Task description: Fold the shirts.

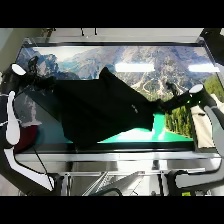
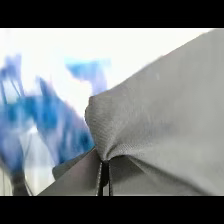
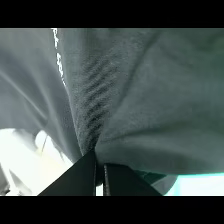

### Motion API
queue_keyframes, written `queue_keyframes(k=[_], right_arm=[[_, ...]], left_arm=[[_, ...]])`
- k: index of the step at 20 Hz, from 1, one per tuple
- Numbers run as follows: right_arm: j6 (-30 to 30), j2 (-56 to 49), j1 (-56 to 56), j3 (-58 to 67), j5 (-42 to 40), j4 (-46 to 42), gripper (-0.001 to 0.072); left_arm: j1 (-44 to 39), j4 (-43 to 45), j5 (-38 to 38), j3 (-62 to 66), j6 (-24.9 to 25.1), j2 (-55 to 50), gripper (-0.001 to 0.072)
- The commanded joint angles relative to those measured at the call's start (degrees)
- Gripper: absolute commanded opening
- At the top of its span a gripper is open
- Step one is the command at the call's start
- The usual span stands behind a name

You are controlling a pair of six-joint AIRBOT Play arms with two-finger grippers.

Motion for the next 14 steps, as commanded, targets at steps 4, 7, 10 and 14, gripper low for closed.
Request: queue_keyframes(k=[4, 7, 10, 14], right_arm=[[5.6, 11.9, 3.8, -18.8, -15.1, 1.6, 0.034], [4.0, 13.4, 3.1, -17.5, -11.4, 1.9, 0.0375], [4.0, 16.8, -0.5, -15.3, -6.6, -3.2, 0.0376], [1.5, 20.8, -12.2, -15.0, -6.4, -7.9, 0.0516]], left_arm=[[-2.8, -6.0, -2.4, 16.7, -1.0, -10.0, 0.0677], [-1.9, -5.4, -8.2, 14.5, -1.0, -7.5, 0.0666], [1.2, -5.4, -16.3, 11.0, -2.5, -4.2, 0.0665], [5.7, -5.3, -25.8, -3.5, -3.5, 2.7, 0.0665]])
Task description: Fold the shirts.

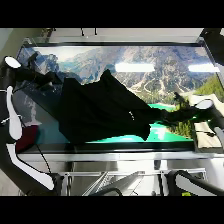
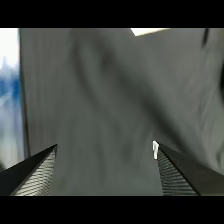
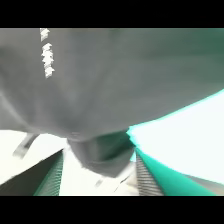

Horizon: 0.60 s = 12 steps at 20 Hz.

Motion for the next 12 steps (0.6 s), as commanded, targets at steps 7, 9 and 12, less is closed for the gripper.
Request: queue_keyframes(k=[7, 9, 12], right_arm=[[-13.1, -2.6, -13.4, 0.3, -1.4, -0.5, 0.0516], [-15.3, -5.3, -13.4, 0.3, -1.4, 1.1, 0.0516], [-15.9, -7.8, -13.4, 0.3, -1.0, 2.0, 0.0515]], left_arm=[[7.2, -0.2, 4.9, -47.8, 7.4, 19.8, 0.0665], [7.2, -0.3, 9.8, -54.1, 9.8, 21.0, 0.0665], [7.2, -0.8, 13.9, -58.4, 12.8, 21.0, 0.0665]])
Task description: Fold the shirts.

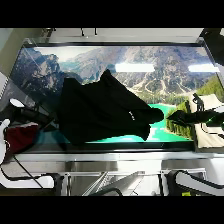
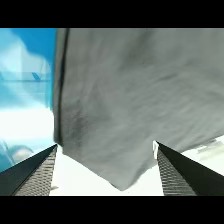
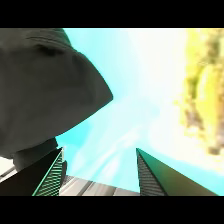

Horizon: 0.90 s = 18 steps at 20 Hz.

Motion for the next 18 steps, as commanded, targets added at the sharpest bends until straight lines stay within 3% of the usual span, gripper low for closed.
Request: queue_keyframes(k=[1, 3, 7, 9, 10, 12, 18], right_arm=[[-2.5, -2.6, -0.3, 0.0, 0.4, 2.4, 0.0515], [-3.4, -2.6, -0.3, 0.0, 0.5, 3.8, 0.0513], [-5.7, -2.9, -0.3, 0.0, 0.7, 4.7, 0.0506], [-6.2, -3.3, -0.3, 0.0, 0.6, 4.8, 0.0506], [-7.0, -3.9, -0.3, 0.0, 0.6, 4.9, 0.0506], [-8.8, -5.6, -0.3, 0.0, -0.1, 4.9, 0.0506], [-16.0, -12.0, -0.2, 0.0, -4.9, 13.2, 0.0505]], left_arm=[[0.3, -0.2, 6.3, -6.9, 4.9, 1.2, 0.0665], [0.3, -2.0, 6.2, -6.8, 7.8, 1.2, 0.0664], [0.3, -16.6, 2.7, -6.8, 17.9, 1.2, 0.0656], [0.2, -18.6, -1.2, -6.9, 20.0, 1.2, 0.0411], [0.2, -18.5, -3.0, -6.9, 20.4, 1.2, 0.0389], [0.2, -17.9, -4.8, -8.1, 20.3, 1.2, 0.0388], [0.3, -18.1, 1.6, -15.9, 20.3, 1.2, 0.0387]])
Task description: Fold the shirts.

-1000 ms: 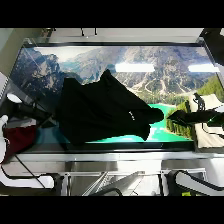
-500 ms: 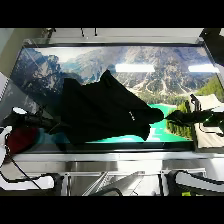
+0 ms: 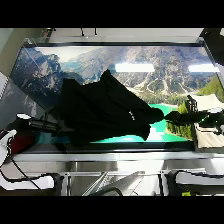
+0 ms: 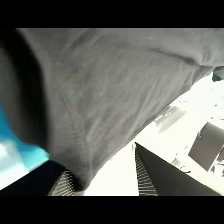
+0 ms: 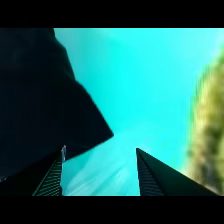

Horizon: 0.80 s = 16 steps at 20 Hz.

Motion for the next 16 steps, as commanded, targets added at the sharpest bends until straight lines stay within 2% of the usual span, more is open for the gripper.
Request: queue_keyframes(k=[1, 3, 4, 5, 7, 9, 10, 13, 16], right_arm=[[-3.5, -3.9, 0.2, 0.0, -2.6, 5.2, 0.0505], [-5.1, -6.1, 0.8, 0.0, -2.4, 8.1, 0.0504], [-5.8, -6.8, 1.2, 0.0, -2.4, 9.3, 0.0502], [-6.5, -7.3, 1.9, 0.0, -2.4, 10.3, 0.0487], [-6.5, -7.3, 3.1, 0.1, -1.2, 11.1, 0.015], [-6.5, -7.1, 3.5, 0.5, 3.4, 13.0, 0.0024], [-6.5, -6.8, 3.5, 1.0, 6.5, 14.9, 0.0022], [-8.0, -2.8, 3.5, 3.7, 16.3, 28.2, 0.0022], [-7.9, 5.2, 3.4, 9.7, 21.7, 46.8, 0.0022]], left_arm=[[0.1, -0.7, 1.9, -3.2, 0.5, 0.0, 0.0387], [0.0, -0.5, 1.2, -3.4, 0.5, 0.0, 0.0359], [0.0, -0.5, 0.5, -3.4, 0.5, 0.0, 0.021], [0.0, -0.5, 0.0, -3.4, 0.5, 0.0, 0.0109], [0.0, -0.6, -0.7, -3.4, 0.5, 0.0, 0.0109], [0.0, -1.4, -2.1, -2.9, 0.2, 0.0, 0.0107], [0.0, -2.8, -3.8, -2.0, 0.3, 0.1, 0.0017], [-0.2, -10.9, -13.5, 2.1, 0.3, 2.1, 0.0016], [-0.2, -25.9, -21.1, 10.1, 0.3, 10.4, 0.0016]])
